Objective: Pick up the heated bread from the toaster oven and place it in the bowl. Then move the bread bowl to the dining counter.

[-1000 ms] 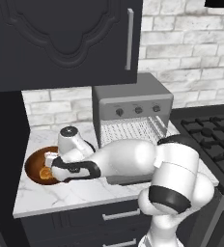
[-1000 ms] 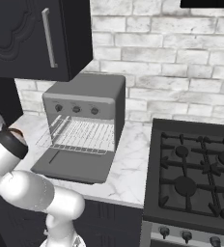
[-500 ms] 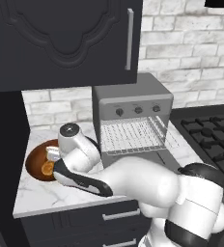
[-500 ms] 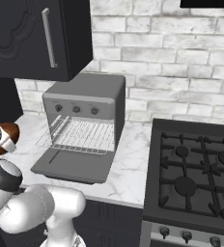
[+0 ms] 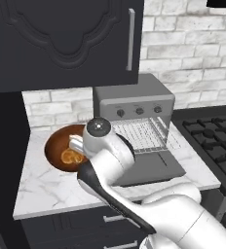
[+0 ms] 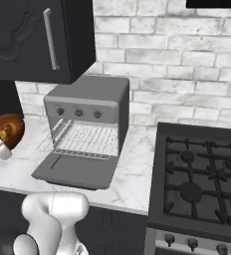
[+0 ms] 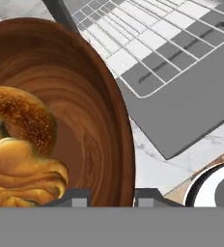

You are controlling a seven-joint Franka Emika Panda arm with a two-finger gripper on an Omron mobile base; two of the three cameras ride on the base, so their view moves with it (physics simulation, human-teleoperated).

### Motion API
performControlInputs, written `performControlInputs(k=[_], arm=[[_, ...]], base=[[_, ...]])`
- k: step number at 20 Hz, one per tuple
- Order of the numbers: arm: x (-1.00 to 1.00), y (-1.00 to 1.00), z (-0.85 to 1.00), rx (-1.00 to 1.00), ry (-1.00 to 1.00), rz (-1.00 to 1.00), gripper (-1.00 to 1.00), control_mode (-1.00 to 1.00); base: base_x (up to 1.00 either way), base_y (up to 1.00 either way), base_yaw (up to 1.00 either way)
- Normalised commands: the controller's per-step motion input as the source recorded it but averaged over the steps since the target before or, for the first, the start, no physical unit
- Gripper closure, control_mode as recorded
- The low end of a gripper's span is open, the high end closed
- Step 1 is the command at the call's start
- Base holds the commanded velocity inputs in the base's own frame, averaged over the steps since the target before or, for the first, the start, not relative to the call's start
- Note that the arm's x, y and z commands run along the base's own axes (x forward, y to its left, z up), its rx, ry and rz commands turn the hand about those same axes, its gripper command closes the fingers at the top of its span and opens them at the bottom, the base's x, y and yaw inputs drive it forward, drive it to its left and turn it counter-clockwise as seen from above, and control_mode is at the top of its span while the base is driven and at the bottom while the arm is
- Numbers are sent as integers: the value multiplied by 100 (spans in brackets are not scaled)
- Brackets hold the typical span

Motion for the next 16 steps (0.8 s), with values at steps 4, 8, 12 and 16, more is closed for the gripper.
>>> performControlInputs(k=[4,8,12,16], arm=[[-72,-91,100,7,-7,-12,100,-100],[-43,-93,99,9,-1,-8,100,-100],[-16,-83,53,9,1,-2,100,-100],[-7,-70,23,10,0,0,100,-100]], base=[[0,0,0],[0,0,0],[0,0,0],[0,0,0]])
